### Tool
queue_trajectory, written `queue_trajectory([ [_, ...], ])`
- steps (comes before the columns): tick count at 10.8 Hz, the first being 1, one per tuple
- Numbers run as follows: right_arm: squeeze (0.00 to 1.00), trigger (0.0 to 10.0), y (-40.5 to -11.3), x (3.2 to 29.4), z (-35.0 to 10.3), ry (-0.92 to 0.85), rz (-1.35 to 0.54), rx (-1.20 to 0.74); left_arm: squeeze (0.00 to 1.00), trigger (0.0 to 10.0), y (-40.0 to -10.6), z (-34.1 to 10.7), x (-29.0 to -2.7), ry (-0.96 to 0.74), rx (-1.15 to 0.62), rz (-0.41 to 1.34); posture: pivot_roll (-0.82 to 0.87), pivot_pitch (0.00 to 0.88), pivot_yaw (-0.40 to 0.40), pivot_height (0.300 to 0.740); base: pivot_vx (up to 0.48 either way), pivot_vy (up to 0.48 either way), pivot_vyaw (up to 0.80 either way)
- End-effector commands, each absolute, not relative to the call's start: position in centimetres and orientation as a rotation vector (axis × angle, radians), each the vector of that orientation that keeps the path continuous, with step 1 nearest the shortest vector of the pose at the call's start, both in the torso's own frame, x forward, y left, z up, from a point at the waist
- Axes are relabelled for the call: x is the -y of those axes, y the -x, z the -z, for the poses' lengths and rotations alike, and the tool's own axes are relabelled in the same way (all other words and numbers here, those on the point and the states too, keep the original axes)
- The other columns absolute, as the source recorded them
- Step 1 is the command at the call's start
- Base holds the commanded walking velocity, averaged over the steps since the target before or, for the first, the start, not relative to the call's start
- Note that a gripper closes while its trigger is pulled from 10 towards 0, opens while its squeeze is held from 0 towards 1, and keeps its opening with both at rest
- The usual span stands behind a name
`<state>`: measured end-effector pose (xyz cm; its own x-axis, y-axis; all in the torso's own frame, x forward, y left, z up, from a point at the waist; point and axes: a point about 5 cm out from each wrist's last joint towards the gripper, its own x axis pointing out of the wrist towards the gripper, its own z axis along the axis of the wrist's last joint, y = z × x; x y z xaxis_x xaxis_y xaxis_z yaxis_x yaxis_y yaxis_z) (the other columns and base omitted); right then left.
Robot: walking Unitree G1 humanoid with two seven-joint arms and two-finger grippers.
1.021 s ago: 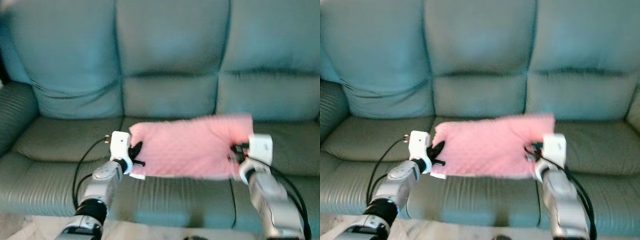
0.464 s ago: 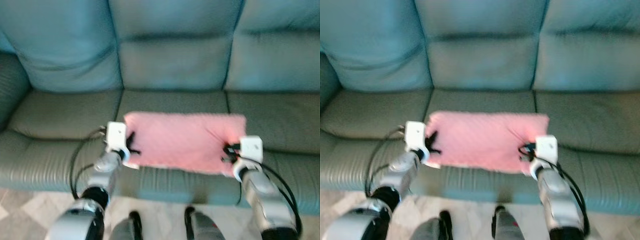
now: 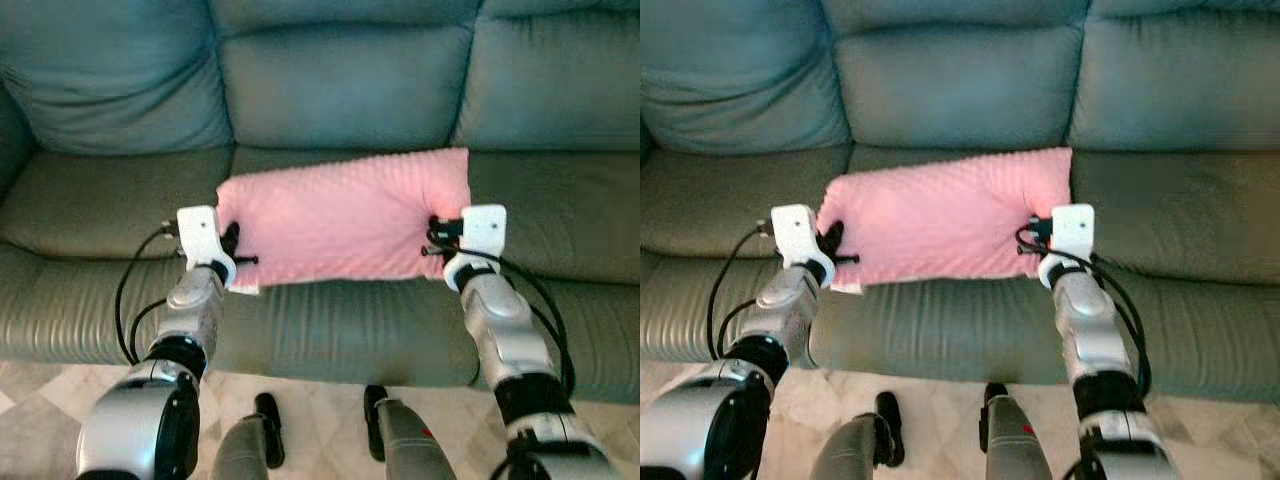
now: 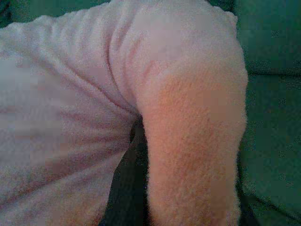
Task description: Move the pillow to the sofa
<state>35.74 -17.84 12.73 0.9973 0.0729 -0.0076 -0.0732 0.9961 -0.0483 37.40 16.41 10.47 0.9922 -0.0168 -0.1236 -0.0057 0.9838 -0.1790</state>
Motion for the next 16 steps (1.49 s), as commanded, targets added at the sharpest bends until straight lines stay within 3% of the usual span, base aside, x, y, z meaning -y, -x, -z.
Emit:
queue_trajectory([
  [1,0.00,10.0,-35.4,18.7,-11.8,0.038,-0.028,-0.022,0.00,10.0,-36.8,-9.4,-17.5,0.208,-0.156,-0.054,-0.23,0.452,0.087,0.740,0.000,0.000,0.00],
  [2,0.90,10.0,-35.4,18.8,-11.6,0.025,-0.024,-0.023,0.97,10.0,-37.0,-9.7,-17.2,0.218,-0.147,-0.046,-0.24,0.452,0.086,0.740,0.000,0.000,0.00],
  [3,1.00,10.0,-35.4,18.9,-11.2,0.019,-0.019,-0.028,1.00,10.0,-37.3,-10.1,-16.7,0.240,-0.139,-0.040,-0.24,0.450,0.085,0.740,0.000,0.000,0.00],
  [7,1.00,10.0,-35.6,19.1,-11.0,0.024,-0.013,-0.014,1.00,10.0,-37.3,-9.9,-16.1,0.248,-0.146,-0.032,-0.24,0.448,0.090,0.740,0.000,0.000,0.00],
  [16,1.00,10.0,-34.0,18.3,-8.2,0.003,-0.066,-0.074,1.00,10.0,-36.1,-8.1,-17.5,0.244,-0.190,-0.080,-0.23,0.458,0.092,0.740,0.000,0.000,0.00],
])
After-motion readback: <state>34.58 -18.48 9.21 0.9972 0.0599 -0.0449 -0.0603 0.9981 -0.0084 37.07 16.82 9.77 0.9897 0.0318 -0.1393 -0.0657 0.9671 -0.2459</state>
